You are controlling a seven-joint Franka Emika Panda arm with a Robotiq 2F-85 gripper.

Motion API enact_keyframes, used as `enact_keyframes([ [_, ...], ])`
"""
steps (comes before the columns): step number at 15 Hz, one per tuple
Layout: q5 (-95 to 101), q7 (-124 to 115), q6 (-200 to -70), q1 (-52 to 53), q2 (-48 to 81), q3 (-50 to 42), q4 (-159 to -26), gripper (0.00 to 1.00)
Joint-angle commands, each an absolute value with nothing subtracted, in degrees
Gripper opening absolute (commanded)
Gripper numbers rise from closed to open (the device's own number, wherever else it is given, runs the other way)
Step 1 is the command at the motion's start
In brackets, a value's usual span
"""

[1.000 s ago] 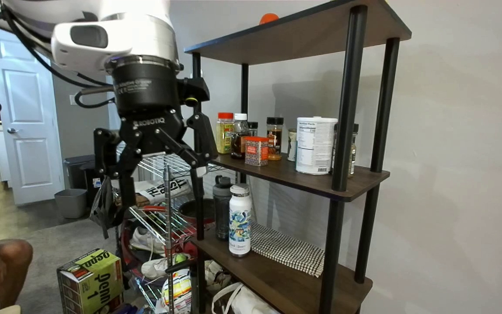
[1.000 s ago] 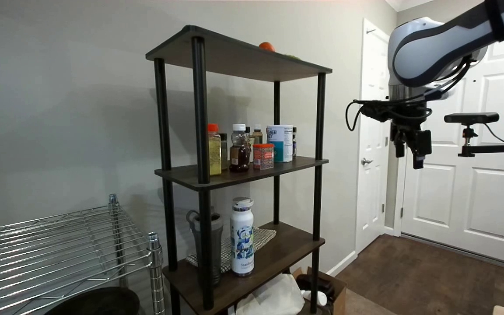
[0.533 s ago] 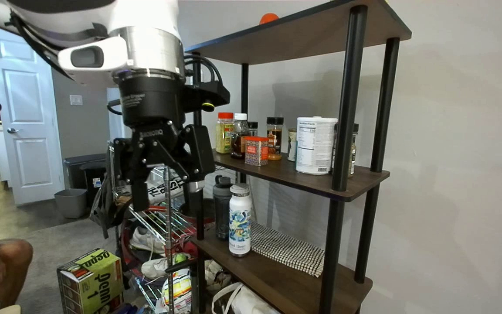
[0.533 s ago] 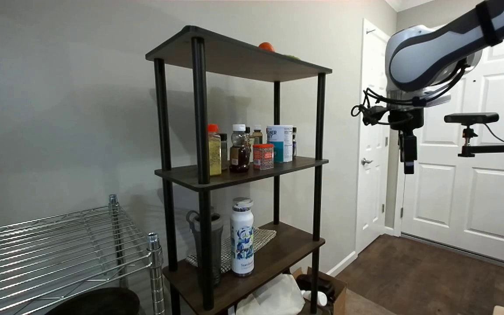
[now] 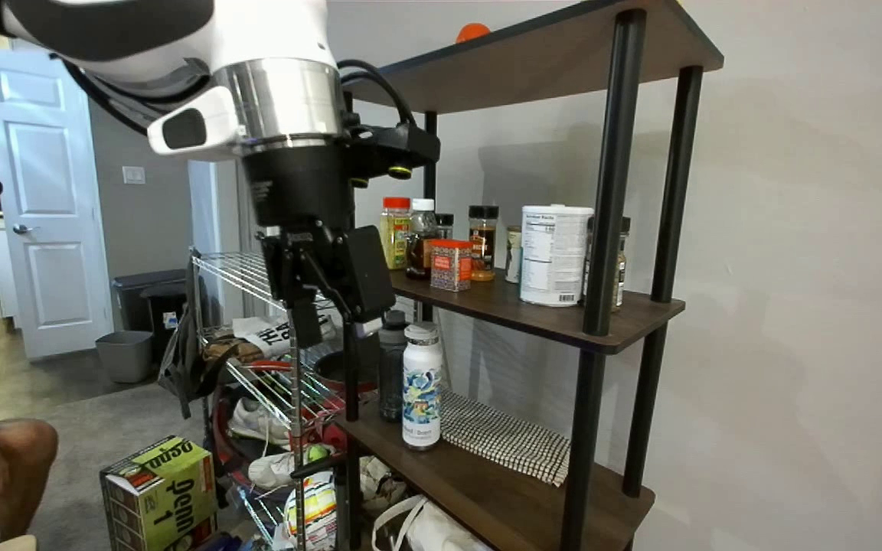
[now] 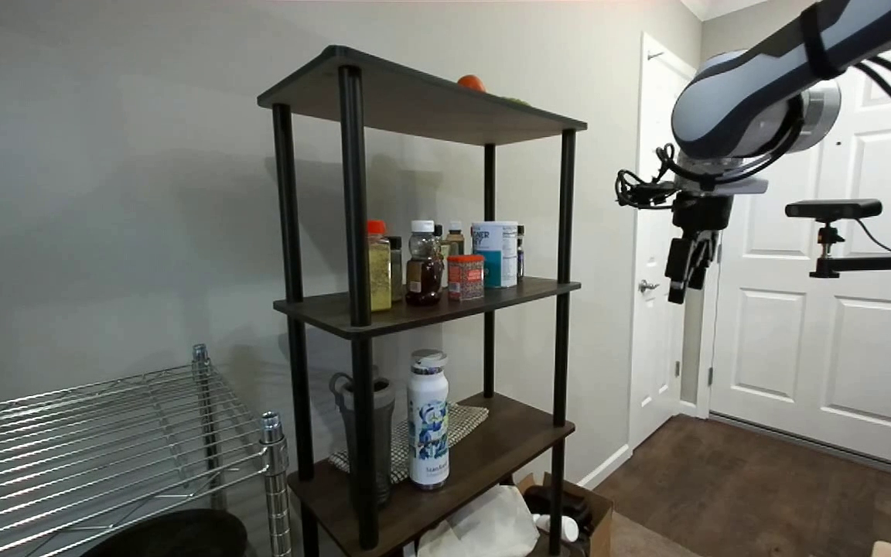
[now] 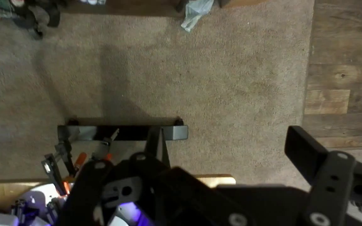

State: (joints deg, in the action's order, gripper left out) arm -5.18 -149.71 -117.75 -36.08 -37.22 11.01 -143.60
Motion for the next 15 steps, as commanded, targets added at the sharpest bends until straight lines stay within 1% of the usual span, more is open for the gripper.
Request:
enact_keyframes([
  [1, -17.52, -149.68, -124.48, -44.11, -38.75, 17.91, -145.42, 1.0],
  [3, -24.16, -149.66, -129.17, -46.33, -39.6, 20.78, -146.48, 1.0],
  [7, -30.88, -149.66, -139.44, -45.76, -40.4, 23.51, -148.83, 1.0],
  [8, -27.96, -149.66, -135.38, -45.55, -38.43, 22.28, -146.51, 1.0],
  [10, -29.0, -149.66, -137.42, -45.55, -38.9, 23.07, -147.28, 1.0],
  [15, -29.11, -149.66, -137.63, -45.55, -39.33, 23.13, -147.55, 1.0],
])
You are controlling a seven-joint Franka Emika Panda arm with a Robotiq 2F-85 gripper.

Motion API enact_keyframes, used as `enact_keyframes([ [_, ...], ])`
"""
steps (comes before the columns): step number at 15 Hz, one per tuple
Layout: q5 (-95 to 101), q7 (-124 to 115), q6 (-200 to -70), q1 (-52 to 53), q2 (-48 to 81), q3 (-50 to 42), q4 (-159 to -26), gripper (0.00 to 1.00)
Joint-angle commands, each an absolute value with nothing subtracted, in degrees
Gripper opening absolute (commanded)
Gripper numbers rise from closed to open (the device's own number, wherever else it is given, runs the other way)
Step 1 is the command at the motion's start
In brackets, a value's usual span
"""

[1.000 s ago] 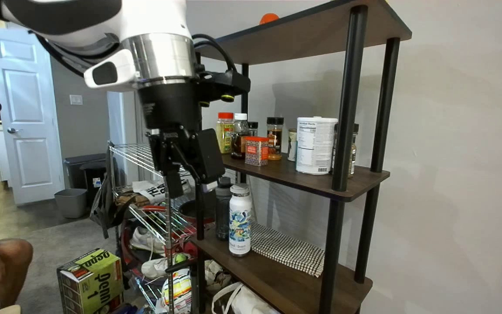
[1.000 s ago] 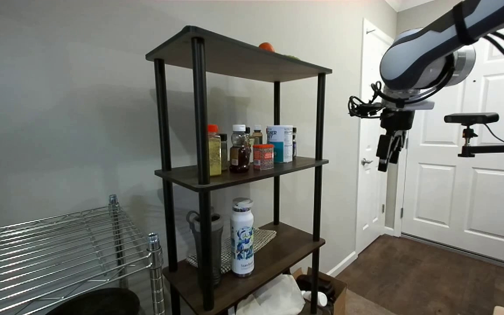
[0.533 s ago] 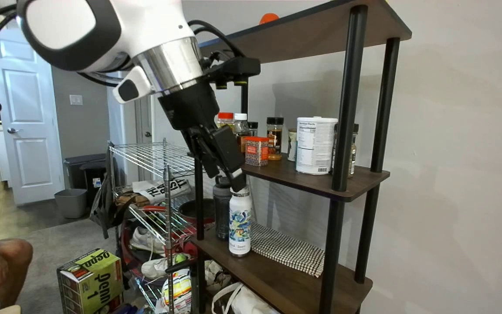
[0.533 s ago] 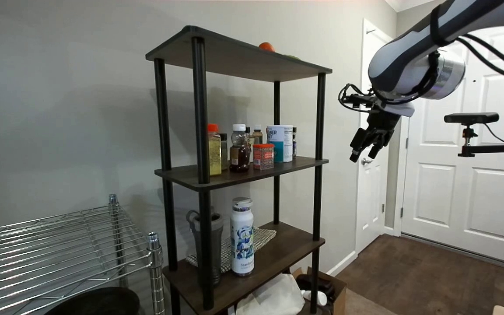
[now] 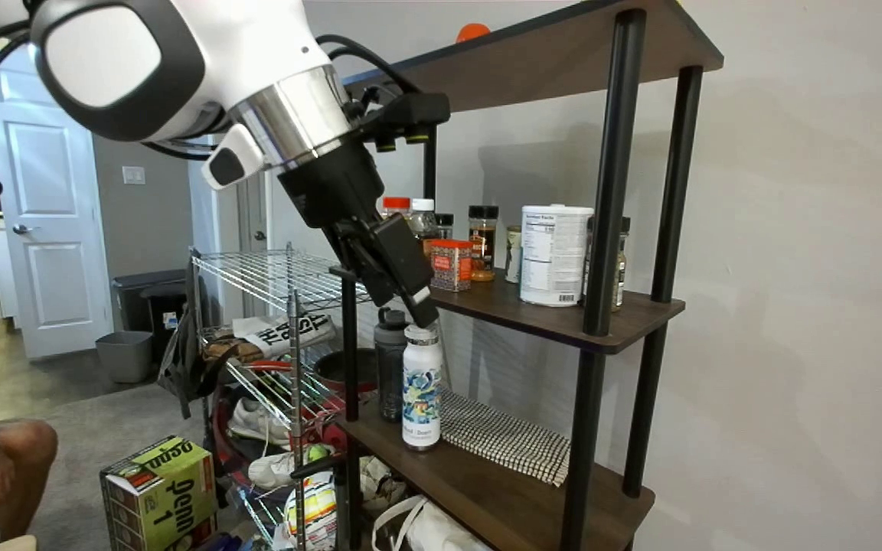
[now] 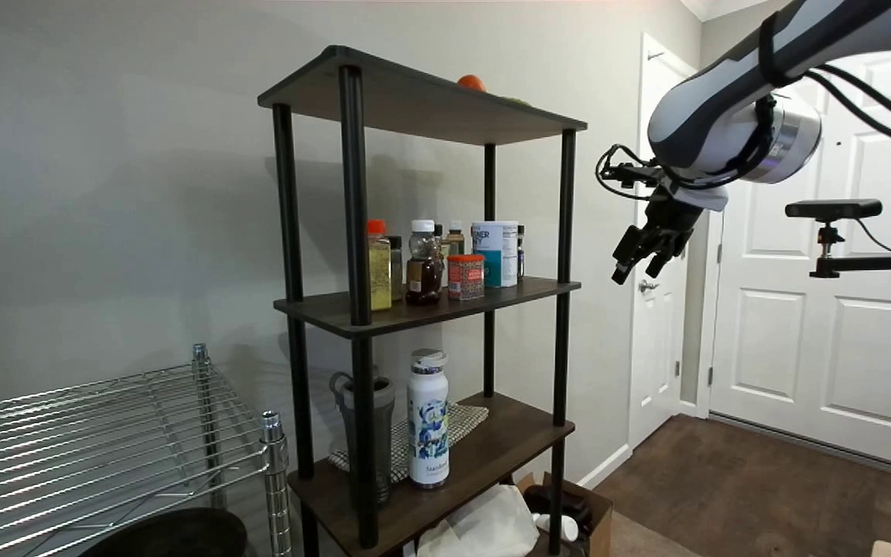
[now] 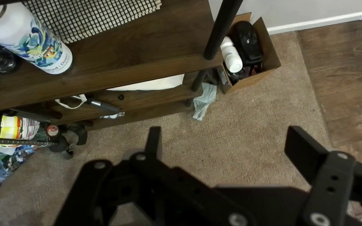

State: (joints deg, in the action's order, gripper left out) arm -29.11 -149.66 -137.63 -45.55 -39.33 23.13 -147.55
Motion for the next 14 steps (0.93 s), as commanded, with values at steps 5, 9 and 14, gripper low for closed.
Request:
enact_keyframes([
  [5, -28.24, -149.49, -143.29, -35.65, -36.98, 16.29, -148.84, 1.0],
  [9, -30.4, -141.74, -157.39, -20.51, -33.61, 5.81, -150.37, 1.0],
  [14, -41.57, -125.95, -169.64, 1.59, -33.15, -10.11, -151.25, 1.0],
])
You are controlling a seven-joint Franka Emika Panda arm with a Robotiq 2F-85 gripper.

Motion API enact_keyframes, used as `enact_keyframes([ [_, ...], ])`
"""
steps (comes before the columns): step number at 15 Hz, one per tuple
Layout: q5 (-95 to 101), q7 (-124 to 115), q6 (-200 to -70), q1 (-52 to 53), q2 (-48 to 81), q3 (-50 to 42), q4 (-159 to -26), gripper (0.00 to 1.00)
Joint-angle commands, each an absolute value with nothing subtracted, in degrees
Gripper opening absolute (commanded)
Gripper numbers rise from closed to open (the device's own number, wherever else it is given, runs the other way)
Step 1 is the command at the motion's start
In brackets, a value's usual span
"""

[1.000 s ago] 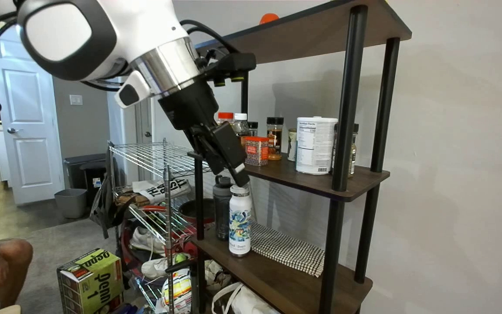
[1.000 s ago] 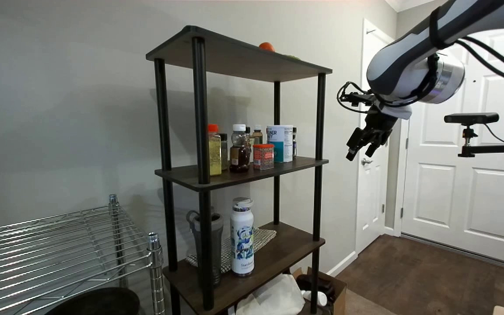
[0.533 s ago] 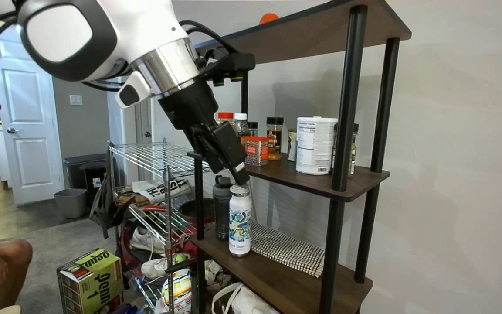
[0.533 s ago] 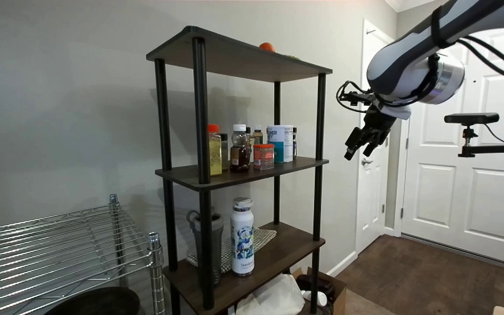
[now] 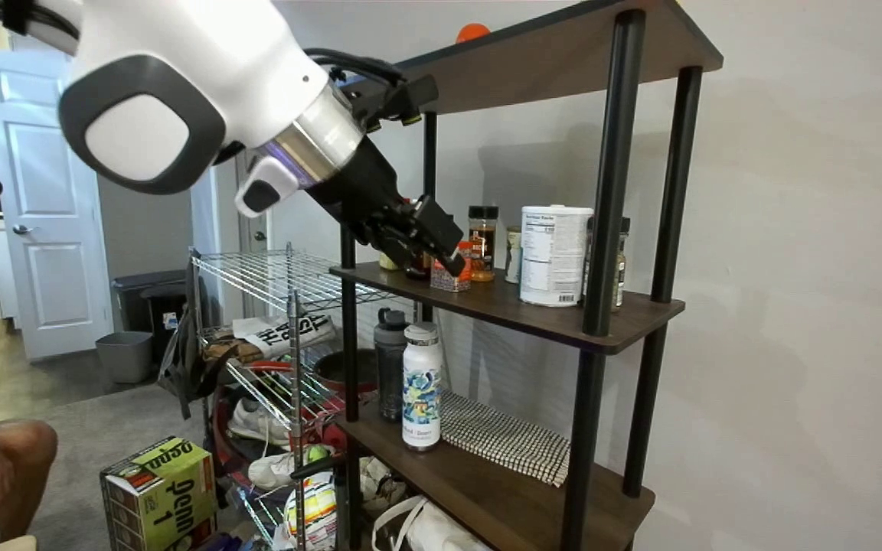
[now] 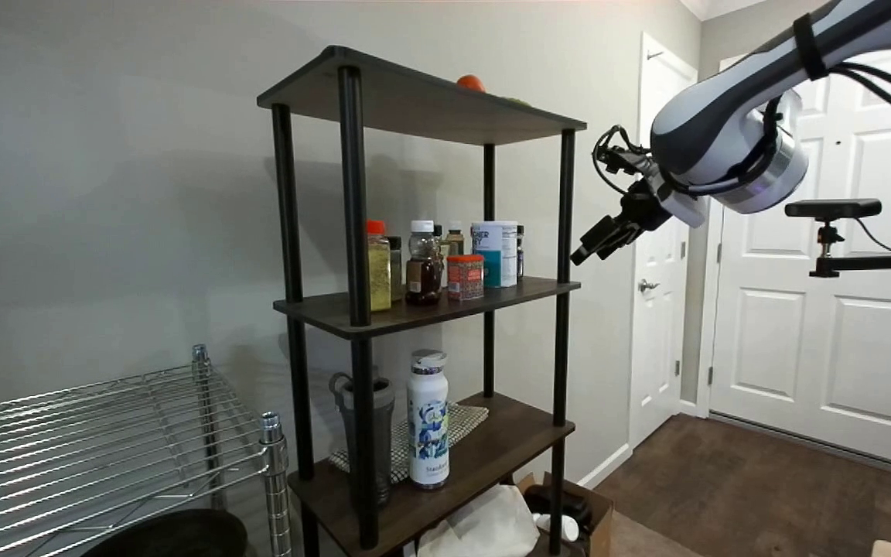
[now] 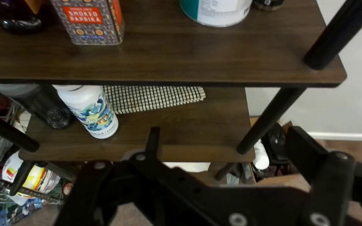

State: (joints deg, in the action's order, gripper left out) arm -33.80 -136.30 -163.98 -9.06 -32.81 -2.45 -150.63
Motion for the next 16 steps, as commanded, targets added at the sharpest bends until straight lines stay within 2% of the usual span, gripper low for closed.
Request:
enact_keyframes([
  [1, -43.58, -123.0, -170.85, 5.66, -33.58, -13.19, -151.06, 1.0],
  [6, -49.82, -113.99, -179.27, 21.28, -34.25, -25.38, -148.77, 1.0],
  [16, -42.19, -111.38, -197.12, 53.68, -37.44, -51.08, -141.41, 1.0],
])
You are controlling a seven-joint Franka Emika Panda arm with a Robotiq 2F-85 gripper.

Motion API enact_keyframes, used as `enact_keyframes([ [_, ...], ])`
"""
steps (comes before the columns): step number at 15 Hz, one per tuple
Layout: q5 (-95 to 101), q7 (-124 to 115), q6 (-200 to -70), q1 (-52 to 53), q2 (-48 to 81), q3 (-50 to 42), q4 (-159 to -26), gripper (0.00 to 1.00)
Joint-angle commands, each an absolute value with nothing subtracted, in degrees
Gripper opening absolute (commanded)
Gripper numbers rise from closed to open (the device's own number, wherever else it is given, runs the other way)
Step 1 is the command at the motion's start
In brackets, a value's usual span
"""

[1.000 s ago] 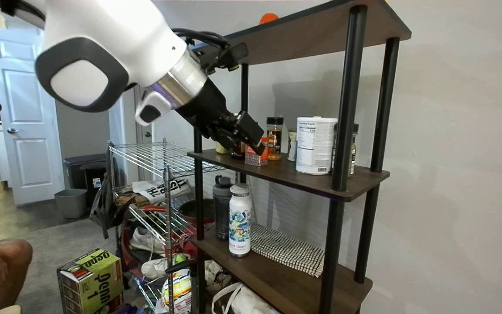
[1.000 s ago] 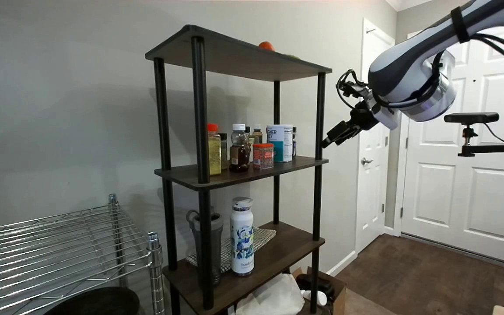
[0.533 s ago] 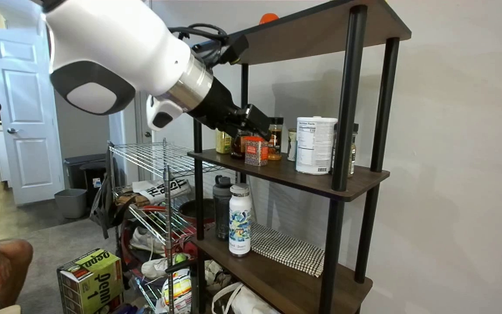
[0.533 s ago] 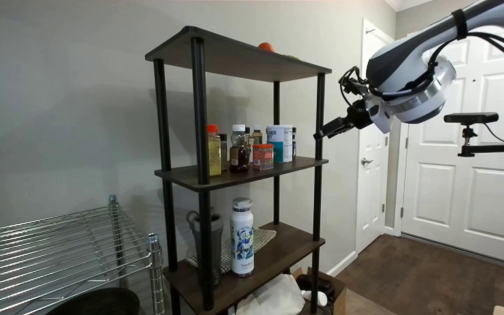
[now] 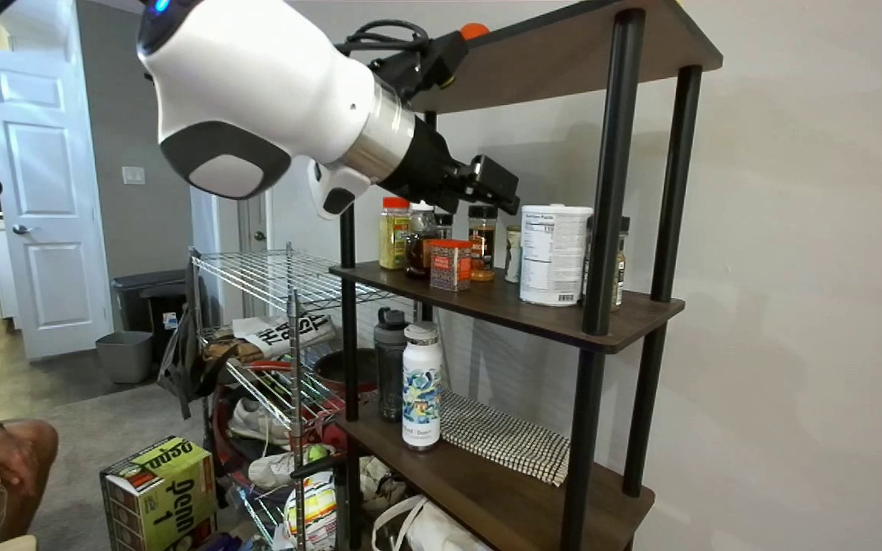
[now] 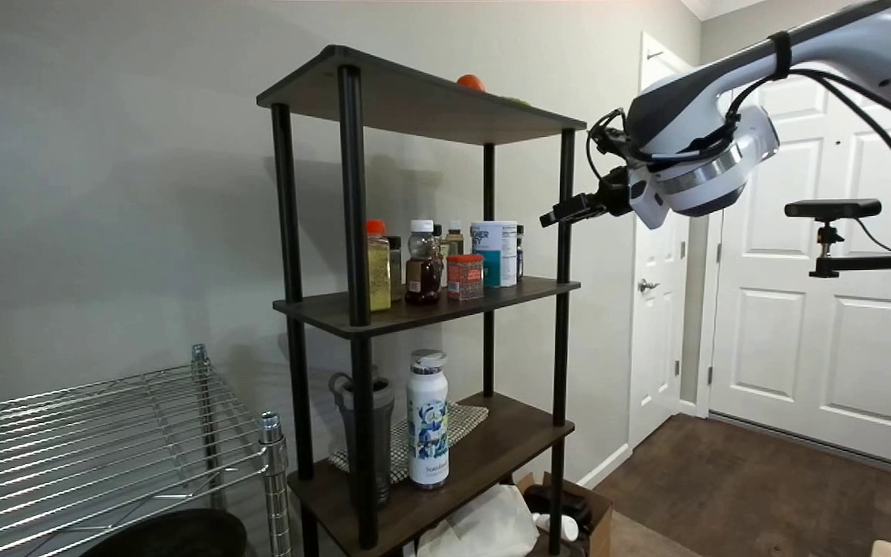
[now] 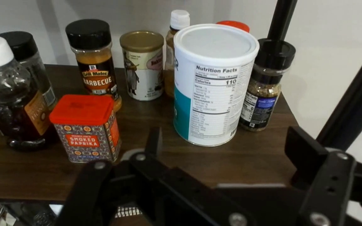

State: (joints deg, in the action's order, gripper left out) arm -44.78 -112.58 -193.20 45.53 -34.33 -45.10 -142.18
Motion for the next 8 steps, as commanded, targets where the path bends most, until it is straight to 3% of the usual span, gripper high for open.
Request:
enact_keyframes([
  [1, -40.86, -111.6, -198.32, 56.52, -38.31, -53.22, -141.1, 1.0],
  [4, -36.61, -111.84, -200.53, 62.94, -41.27, -57.74, -140.53, 1.0],
  [8, -33.88, -113.82, -197.74, 62.15, -39.81, -58.09, -139.48, 1.0],
])
